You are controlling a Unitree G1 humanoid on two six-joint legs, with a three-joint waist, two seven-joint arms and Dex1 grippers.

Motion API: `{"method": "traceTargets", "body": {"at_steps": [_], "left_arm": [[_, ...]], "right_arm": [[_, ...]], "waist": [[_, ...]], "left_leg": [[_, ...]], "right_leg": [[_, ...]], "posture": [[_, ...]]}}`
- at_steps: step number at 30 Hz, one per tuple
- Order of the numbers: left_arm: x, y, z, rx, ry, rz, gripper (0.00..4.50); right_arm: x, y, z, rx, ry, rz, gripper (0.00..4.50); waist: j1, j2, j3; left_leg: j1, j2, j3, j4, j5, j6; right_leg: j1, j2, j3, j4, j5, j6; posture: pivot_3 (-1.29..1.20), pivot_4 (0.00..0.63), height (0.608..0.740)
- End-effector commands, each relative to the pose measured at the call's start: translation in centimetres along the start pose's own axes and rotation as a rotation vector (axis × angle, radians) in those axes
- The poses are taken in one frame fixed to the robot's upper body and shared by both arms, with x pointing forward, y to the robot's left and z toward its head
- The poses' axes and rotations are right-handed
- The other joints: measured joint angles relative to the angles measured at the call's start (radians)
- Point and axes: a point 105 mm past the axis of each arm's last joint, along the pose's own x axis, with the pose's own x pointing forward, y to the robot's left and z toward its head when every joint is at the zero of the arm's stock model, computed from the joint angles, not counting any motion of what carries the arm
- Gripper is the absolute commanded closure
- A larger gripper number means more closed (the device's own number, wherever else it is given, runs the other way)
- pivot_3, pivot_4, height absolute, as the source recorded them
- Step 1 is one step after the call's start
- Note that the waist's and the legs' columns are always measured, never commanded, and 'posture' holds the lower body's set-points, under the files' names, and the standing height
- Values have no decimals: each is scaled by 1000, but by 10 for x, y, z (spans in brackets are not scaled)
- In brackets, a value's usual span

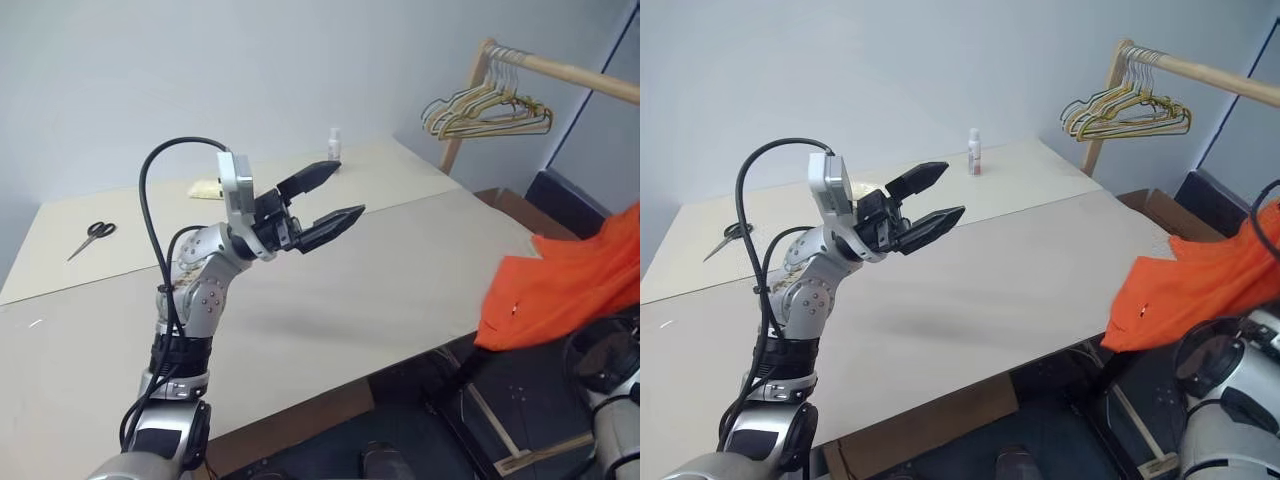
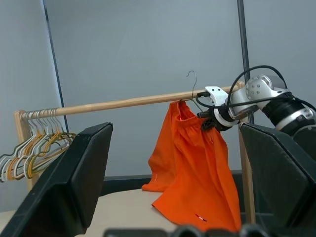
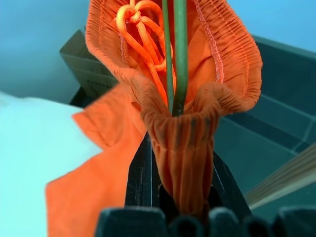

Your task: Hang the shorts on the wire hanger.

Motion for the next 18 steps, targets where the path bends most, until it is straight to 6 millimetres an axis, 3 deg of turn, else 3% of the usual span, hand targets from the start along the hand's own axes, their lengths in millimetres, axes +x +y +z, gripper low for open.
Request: {"method": "traceTargets", "body": {"at_steps": [1, 9, 18], "left_arm": [[4, 0, 12, 47, -28, -12, 26], [2, -5, 11, 52, -27, -13, 26], [0, -10, 19, 35, -68, -41, 26]], "right_arm": [[5, -4, 22, 51, -40, 14, 4500], [25, -19, 22, 153, 27, 36, 4500], [33, -15, 9, 230, 94, 93, 4500]], "waist": [[-2, 0, 0], [0, 3, 2], [1, 5, 5]], "left_leg": [[0, 0, 1, 0, 0, 0], [-1, 1, 3, -3, -2, 3], [-1, 0, 5, -4, -4, 7]], "right_leg": [[0, 0, 1, 0, 0, 0], [0, 1, 2, -7, 0, 1], [4, 1, 3, -15, 1, 4]], "posture": [[-138, 0, 740], [-119, 0, 740], [-114, 0, 740]]}}
